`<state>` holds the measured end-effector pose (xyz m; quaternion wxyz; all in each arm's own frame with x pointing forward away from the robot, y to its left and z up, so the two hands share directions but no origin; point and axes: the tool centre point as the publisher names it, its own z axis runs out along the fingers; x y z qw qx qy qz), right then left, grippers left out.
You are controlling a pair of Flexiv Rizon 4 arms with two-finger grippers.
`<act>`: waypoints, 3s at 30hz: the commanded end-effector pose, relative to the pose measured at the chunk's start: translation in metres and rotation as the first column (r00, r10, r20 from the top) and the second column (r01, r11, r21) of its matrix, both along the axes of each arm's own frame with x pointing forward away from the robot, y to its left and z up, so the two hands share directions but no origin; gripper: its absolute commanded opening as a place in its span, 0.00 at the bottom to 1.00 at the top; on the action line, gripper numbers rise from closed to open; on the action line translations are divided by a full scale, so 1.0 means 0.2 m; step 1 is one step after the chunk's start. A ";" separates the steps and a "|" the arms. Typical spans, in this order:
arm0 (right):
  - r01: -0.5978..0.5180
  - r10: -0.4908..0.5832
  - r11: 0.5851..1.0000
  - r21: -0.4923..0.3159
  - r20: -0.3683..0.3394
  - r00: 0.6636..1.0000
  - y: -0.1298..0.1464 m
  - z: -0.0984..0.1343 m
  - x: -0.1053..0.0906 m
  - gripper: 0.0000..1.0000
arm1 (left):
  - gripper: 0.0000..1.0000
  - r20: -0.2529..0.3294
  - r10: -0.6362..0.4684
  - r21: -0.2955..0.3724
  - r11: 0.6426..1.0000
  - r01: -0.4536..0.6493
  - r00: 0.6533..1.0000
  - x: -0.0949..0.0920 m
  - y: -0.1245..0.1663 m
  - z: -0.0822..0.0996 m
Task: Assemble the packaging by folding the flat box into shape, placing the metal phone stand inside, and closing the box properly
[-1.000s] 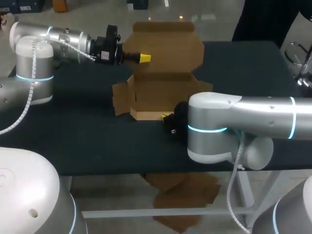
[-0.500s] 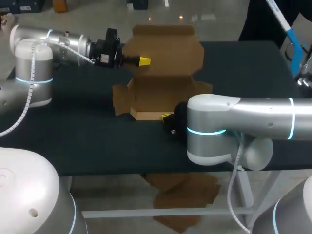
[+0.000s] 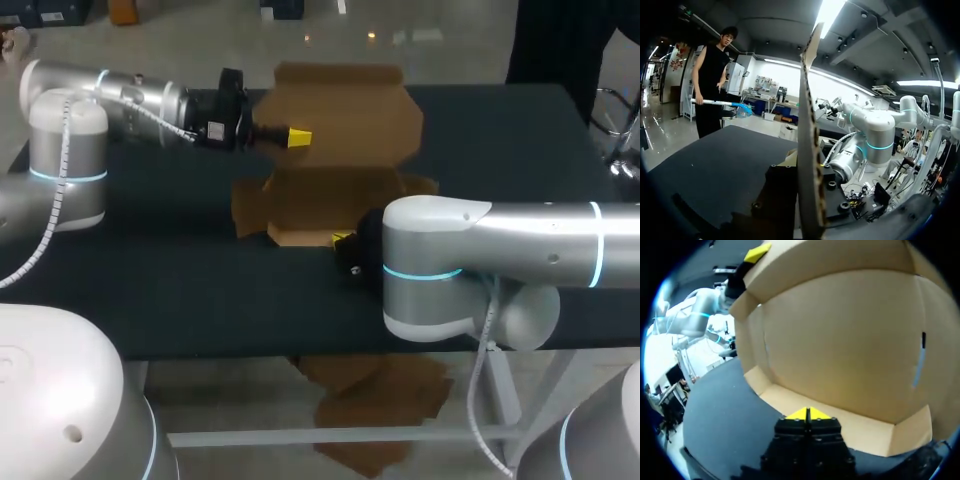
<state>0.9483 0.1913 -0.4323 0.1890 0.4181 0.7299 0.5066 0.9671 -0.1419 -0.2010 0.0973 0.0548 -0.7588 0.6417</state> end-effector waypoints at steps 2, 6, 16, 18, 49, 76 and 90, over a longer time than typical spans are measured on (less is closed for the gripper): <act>0.007 -0.007 1.000 -0.002 0.003 1.000 0.01 -0.05 0.01 0.00 | 0.00 -0.001 0.018 0.006 1.000 -0.018 1.000 -0.06 -0.01 -0.01; 0.007 -0.007 1.000 -0.002 0.003 1.000 0.01 -0.05 0.01 0.00 | 0.00 -0.010 0.025 0.004 1.000 -0.025 1.000 -0.08 0.00 -0.03; 0.007 -0.007 1.000 -0.002 0.003 1.000 0.01 -0.05 0.01 0.00 | 0.00 -0.041 0.026 -0.011 1.000 -0.026 0.999 -0.11 0.02 -0.08; 0.007 -0.007 1.000 -0.002 0.003 1.000 0.01 -0.05 0.01 0.00 | 0.00 -0.042 0.025 -0.012 1.000 -0.026 0.999 -0.11 0.02 -0.08; 0.007 -0.007 1.000 -0.002 0.003 1.000 0.01 -0.05 0.01 0.00 | 0.00 -0.085 0.005 0.013 1.000 -0.004 0.996 -0.12 0.02 -0.18; 0.007 -0.007 1.000 -0.002 0.003 1.000 0.01 -0.05 0.01 0.00 | 0.00 -0.093 0.008 0.030 1.000 -0.006 0.996 -0.10 0.02 -0.19; 0.007 -0.007 1.000 -0.002 0.003 1.000 0.01 -0.05 0.01 0.00 | 0.00 -0.097 0.009 0.029 1.000 -0.006 0.995 -0.10 0.03 -0.19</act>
